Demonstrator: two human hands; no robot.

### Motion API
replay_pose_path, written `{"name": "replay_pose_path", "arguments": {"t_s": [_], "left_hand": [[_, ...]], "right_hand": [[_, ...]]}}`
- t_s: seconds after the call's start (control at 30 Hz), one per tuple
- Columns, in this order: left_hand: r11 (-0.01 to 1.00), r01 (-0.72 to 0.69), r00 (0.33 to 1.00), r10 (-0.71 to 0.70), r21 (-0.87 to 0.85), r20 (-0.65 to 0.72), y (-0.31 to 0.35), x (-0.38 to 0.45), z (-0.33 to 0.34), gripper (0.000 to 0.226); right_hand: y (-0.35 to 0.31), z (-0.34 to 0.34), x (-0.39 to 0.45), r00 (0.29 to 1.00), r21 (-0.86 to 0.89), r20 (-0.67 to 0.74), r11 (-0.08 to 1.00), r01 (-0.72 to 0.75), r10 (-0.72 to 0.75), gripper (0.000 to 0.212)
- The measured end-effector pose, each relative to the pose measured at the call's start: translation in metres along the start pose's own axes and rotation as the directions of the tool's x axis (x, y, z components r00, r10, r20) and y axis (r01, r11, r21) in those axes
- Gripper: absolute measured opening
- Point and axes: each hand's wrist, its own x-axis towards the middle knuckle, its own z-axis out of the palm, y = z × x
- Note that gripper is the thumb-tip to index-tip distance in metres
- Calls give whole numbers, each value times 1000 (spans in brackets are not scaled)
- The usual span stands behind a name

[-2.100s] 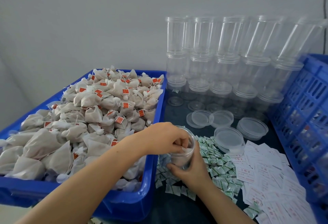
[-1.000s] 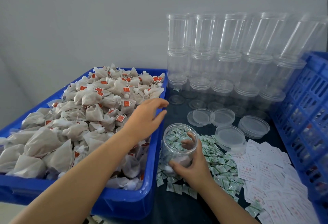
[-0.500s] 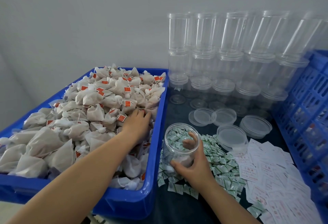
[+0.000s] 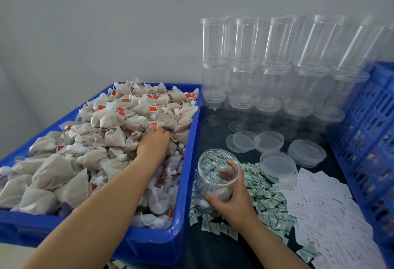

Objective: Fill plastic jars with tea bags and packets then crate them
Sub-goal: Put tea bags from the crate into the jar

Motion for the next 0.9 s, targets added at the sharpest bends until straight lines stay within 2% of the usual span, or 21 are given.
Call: {"name": "replay_pose_path", "arguments": {"t_s": [0.27,0.4,0.5,0.7,0.8,0.9], "left_hand": [[998,33,995,-29,47,-92,-5,-1,-4,22],[995,32,979,-51,-96,-196,-2,-1,-14,22],[957,-7,958,-77,-289,-276,4,-6,-26,24],[774,-84,943,-142,-628,-301,13,-22,-48,9],[588,-165,939,-154,-792,-309,15,-26,-54,14],[404,-293,906,-172,-867,-386,19,-29,-60,16]], "right_hand": [[-1,-1,-1,1000,-4,-1,1000,-10,10,84],[-4,-2,0,1000,5,1,1000,-15,15,85],[-4,-3,-1,1000,26,9,999,-28,28,89],[-4,-2,0,999,42,11,998,-42,41,90],[-4,-2,0,999,48,11,998,-47,47,90],[-3,-2,0,999,45,8,998,-51,50,91]]}}
